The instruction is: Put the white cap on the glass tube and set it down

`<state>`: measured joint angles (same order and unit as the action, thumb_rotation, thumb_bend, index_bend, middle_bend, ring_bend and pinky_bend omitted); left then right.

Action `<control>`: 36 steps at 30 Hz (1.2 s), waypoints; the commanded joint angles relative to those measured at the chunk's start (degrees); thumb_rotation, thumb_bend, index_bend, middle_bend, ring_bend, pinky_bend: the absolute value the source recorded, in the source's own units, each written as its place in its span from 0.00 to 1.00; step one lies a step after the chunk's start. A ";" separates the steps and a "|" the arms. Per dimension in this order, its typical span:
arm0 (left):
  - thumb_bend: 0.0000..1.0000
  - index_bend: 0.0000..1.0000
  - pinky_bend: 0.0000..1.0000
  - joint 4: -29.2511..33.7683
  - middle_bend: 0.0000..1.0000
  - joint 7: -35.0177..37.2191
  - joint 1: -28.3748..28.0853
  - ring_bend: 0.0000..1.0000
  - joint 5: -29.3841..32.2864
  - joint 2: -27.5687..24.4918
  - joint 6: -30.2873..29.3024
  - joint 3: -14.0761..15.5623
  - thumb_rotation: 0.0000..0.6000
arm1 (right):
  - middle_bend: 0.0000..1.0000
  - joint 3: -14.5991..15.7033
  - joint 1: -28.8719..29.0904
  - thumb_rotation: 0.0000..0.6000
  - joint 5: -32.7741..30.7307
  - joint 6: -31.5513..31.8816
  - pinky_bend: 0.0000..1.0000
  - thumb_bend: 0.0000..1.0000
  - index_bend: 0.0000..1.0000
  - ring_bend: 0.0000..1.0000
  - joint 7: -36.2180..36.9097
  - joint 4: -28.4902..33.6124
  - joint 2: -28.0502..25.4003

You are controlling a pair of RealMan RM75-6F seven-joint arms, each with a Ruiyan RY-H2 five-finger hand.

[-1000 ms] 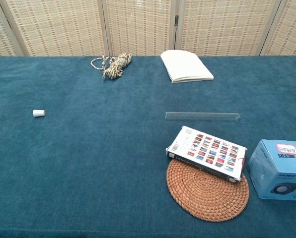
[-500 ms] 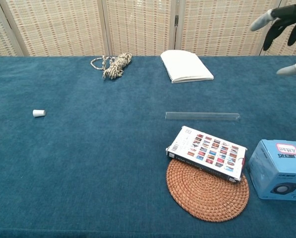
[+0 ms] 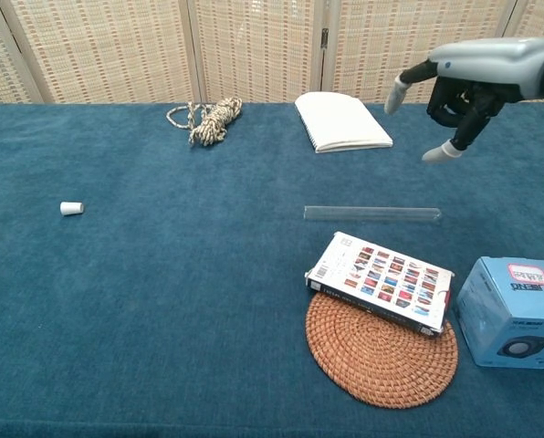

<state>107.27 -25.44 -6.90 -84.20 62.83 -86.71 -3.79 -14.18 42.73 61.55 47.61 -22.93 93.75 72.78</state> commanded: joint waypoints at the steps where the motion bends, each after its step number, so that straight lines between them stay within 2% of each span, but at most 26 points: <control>1: 0.22 0.00 0.00 -0.15 0.00 0.10 -0.07 0.00 -0.03 0.05 0.11 0.00 1.00 | 0.98 0.63 2.40 1.00 -1.73 -1.08 1.00 0.19 0.36 0.99 -1.51 -3.39 3.40; 11: 0.22 0.00 0.00 -1.02 0.00 0.65 -0.17 0.00 0.03 0.30 0.41 0.06 1.00 | 1.00 2.33 6.64 1.00 -6.85 -4.21 1.00 0.19 0.39 1.00 -2.67 -12.13 10.54; 22: 0.22 0.00 0.00 -1.84 0.00 1.31 -0.15 0.00 0.28 0.51 0.66 0.16 1.00 | 1.00 3.97 9.06 1.00 -9.65 -6.48 1.00 0.21 0.42 1.00 -1.82 -20.35 16.66; 36: 0.22 0.00 0.00 -2.15 0.00 1.57 -0.01 0.00 0.28 0.46 0.65 0.33 1.00 | 1.00 4.81 10.70 1.00 -10.71 -8.20 1.00 0.22 0.45 1.00 -0.55 -26.10 20.84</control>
<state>105.12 -23.86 -6.91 -83.92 63.30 -86.06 -3.46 -9.40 53.38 50.87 39.43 -23.52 67.70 93.56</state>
